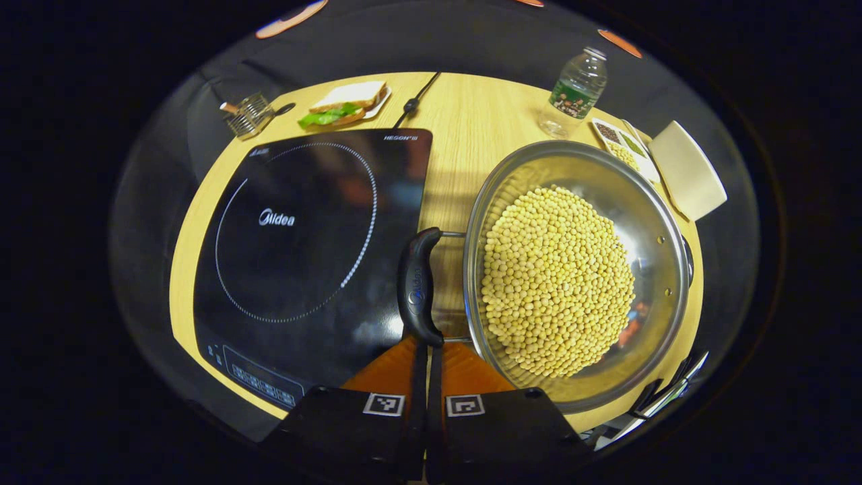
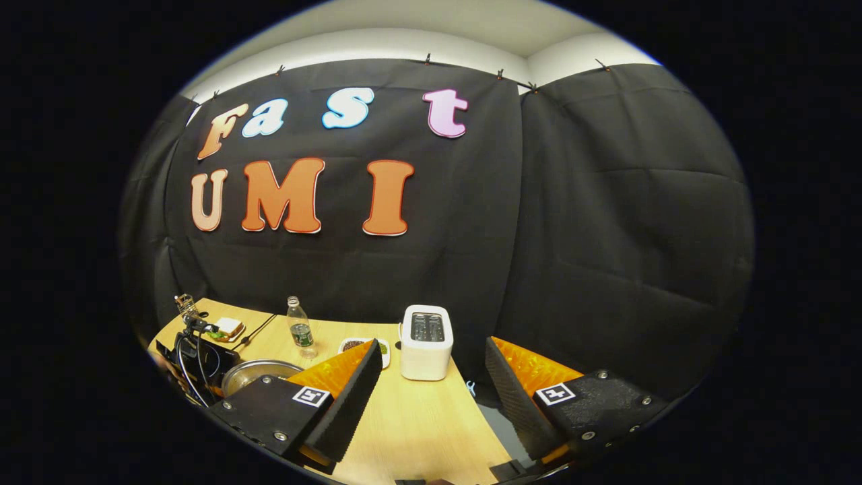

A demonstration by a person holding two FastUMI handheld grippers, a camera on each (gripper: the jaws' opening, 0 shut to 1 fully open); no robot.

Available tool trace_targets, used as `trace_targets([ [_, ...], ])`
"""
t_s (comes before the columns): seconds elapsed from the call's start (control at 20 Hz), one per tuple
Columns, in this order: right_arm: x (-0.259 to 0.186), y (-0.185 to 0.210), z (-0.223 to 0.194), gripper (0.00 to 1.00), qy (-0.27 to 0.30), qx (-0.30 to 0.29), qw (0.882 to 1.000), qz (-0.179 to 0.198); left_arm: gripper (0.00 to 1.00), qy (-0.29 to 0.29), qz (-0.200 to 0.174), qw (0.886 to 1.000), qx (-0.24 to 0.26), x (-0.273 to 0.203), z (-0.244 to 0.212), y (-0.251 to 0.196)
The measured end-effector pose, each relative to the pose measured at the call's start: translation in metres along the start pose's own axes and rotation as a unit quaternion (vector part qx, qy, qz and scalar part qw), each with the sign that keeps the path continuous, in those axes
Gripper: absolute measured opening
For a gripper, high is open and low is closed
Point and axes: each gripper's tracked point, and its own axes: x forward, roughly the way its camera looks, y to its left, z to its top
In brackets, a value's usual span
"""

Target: First push the handle of the pot to place it horizontally, then grasp the pot with both hands and set it on the induction cooktop.

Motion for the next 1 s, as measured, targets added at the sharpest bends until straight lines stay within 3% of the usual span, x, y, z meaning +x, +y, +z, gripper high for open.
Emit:
trace_targets([
  [0.55,0.038,0.079,-0.065,0.96,0.106,-0.016,0.992,0.066,0.09,-0.067,-0.035,0.995,0.072,-0.001,0.028,-0.016],
  [0.8,0.051,0.120,-0.104,0.96,0.159,-0.020,0.981,0.111,0.09,-0.092,-0.061,0.991,0.075,-0.024,0.027,-0.019],
  [1.0,0.066,0.148,-0.123,0.96,0.195,0.006,0.972,0.134,0.09,-0.160,-0.076,0.981,0.075,-0.064,0.055,-0.015],
])
